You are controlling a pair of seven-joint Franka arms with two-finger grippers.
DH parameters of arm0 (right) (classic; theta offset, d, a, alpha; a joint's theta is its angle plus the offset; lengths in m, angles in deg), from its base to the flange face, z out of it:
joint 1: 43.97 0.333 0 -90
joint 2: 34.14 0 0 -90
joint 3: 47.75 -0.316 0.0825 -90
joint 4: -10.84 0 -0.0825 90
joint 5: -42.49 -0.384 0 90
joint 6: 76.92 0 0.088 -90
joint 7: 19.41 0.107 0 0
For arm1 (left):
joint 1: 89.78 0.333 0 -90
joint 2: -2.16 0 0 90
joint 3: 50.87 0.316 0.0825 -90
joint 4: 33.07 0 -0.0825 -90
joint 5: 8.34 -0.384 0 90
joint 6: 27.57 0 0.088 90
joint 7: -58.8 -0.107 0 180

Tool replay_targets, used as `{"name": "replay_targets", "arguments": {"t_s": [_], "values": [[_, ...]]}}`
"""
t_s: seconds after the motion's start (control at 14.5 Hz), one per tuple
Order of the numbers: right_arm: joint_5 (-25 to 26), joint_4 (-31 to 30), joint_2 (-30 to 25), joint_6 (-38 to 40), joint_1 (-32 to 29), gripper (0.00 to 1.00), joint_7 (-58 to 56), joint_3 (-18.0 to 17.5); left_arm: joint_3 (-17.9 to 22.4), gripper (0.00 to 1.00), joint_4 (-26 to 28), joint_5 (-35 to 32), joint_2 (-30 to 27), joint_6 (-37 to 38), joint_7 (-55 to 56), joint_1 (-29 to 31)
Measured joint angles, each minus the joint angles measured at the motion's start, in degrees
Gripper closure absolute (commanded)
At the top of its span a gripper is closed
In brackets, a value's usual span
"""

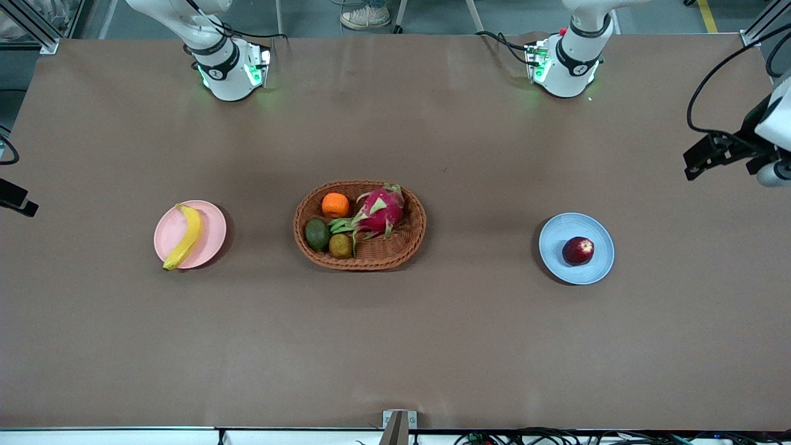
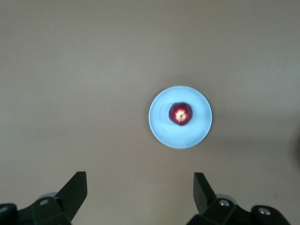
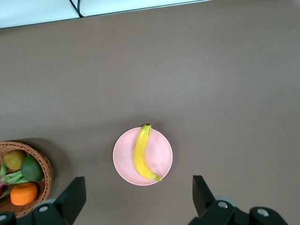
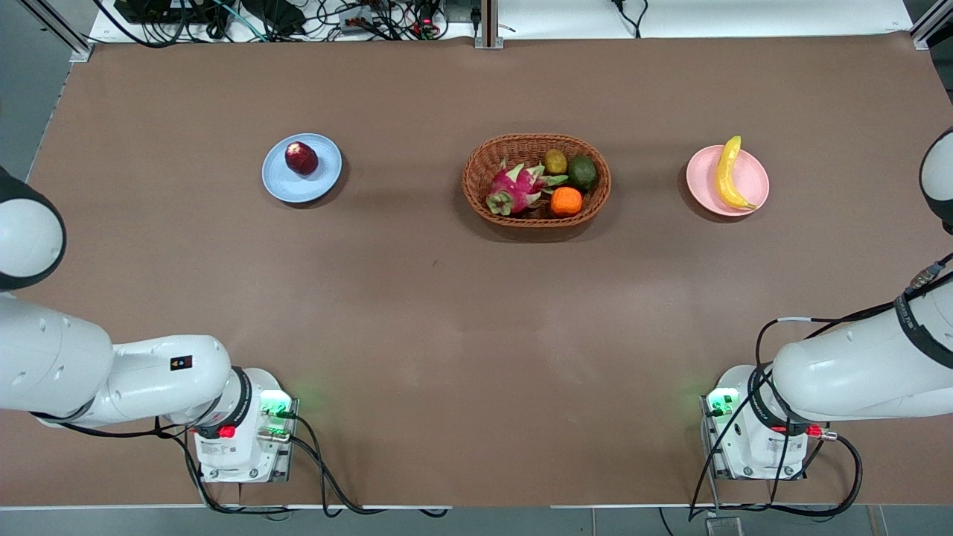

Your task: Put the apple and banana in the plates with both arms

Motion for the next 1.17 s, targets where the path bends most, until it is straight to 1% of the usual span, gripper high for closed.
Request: {"name": "replay_targets", "arguments": {"t_s": [0.21, 0.28, 0.48, 0.55, 0.69, 0.83, 0.89, 1.03, 1.17], "values": [[0.0, -1.8, -1.5, -1.3, -3.9, 0.00, 0.0, -4.4, 1.0, 0.00, 0.0, 0.6, -1.3, 1.6, 0.0, -1.7], [0.0, -2.2, -2.0, -1.3, -4.7, 0.00, 0.0, -5.1, 1.1, 0.00, 0.0, 1.6, -1.5, 1.8, 0.0, -1.7], [0.0, -3.7, -3.3, -0.4, -5.2, 0.00, 0.0, -5.7, 1.4, 0.00, 0.2, 3.2, -1.5, 2.1, 0.0, -1.7], [0.0, -5.3, -4.3, -0.9, -5.2, 0.00, 0.0, -5.7, 1.4, 0.00, 0.3, 4.0, -1.5, 2.3, 0.0, -1.7], [0.1, -10.7, -8.0, -4.2, -5.3, 0.00, 0.0, -5.9, 1.3, 0.00, 0.4, 5.2, -1.5, 2.4, 0.0, -1.7], [0.1, -15.6, -11.9, -5.3, -5.3, 0.00, 0.0, -6.2, 1.1, 0.00, 0.5, 5.5, -1.5, 2.7, 0.0, -2.0], [0.1, -17.0, -13.2, -5.6, -5.3, 0.00, 0.0, -6.3, 1.0, 0.00, 0.5, 5.5, -1.5, 2.8, 0.0, -2.1], [0.1, -18.4, -14.4, -6.0, -5.3, 0.00, 0.0, -6.3, 0.5, 0.00, 0.6, 5.6, -1.5, 3.2, 0.0, -2.1], [0.3, -19.0, -14.5, -6.6, -5.3, 0.00, 0.0, -6.3, -0.1, 0.00, 0.6, 5.6, -1.5, 3.3, 0.1, -2.1]]}}
